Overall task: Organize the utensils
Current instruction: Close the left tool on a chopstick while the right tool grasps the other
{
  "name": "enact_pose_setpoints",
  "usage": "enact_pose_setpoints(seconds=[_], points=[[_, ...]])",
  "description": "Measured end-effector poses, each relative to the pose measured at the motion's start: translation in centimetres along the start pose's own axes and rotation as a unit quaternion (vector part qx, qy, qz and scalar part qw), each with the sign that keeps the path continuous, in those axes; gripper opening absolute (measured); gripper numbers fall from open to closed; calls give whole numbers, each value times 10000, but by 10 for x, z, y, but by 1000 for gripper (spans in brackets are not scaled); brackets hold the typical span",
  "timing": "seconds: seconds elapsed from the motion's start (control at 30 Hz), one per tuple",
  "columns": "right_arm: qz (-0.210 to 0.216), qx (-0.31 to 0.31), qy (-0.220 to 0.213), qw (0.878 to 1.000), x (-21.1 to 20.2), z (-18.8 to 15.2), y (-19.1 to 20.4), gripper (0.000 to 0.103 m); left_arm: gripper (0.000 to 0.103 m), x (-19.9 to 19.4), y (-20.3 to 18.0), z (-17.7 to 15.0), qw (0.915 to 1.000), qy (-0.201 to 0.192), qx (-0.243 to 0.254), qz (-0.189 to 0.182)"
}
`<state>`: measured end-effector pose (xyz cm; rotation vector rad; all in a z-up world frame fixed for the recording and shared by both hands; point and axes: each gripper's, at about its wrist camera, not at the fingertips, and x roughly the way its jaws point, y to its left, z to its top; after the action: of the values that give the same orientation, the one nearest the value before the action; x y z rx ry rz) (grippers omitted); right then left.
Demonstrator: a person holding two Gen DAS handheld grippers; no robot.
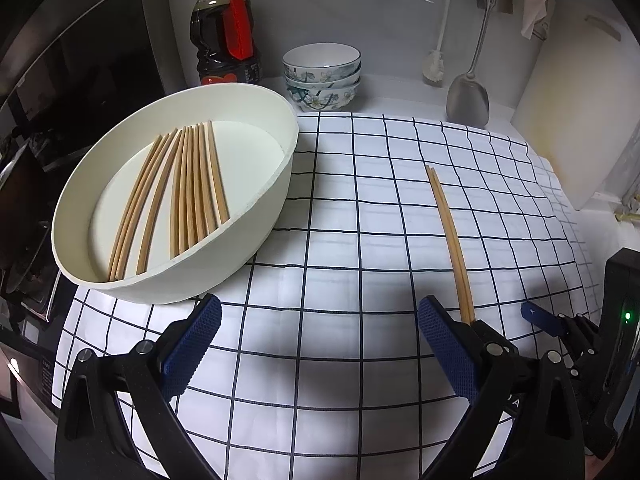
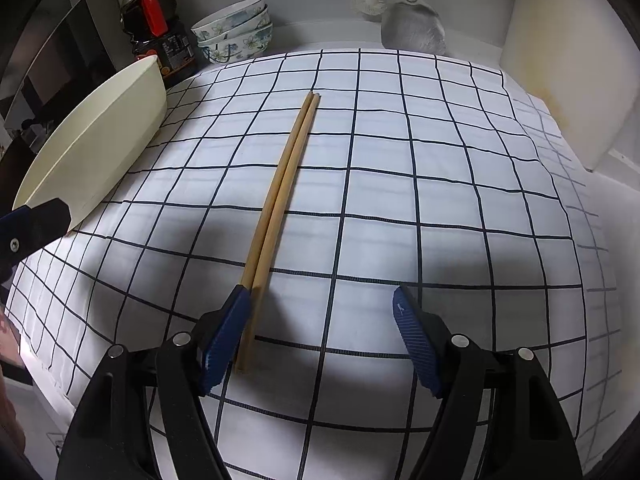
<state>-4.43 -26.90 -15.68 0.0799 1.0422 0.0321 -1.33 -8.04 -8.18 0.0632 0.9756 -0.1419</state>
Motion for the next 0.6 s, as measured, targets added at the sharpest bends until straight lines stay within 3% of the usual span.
enact_pose_setpoints(seconds=[0.37, 0.6], points=[[-408, -613, -140, 9972, 4, -3, 11, 71, 97, -1, -6, 2, 10000, 5, 23, -13], [-332, -440, -132, 9984, 7, 6, -28, 71, 97, 7, -28, 4, 9999, 33, 131, -103]])
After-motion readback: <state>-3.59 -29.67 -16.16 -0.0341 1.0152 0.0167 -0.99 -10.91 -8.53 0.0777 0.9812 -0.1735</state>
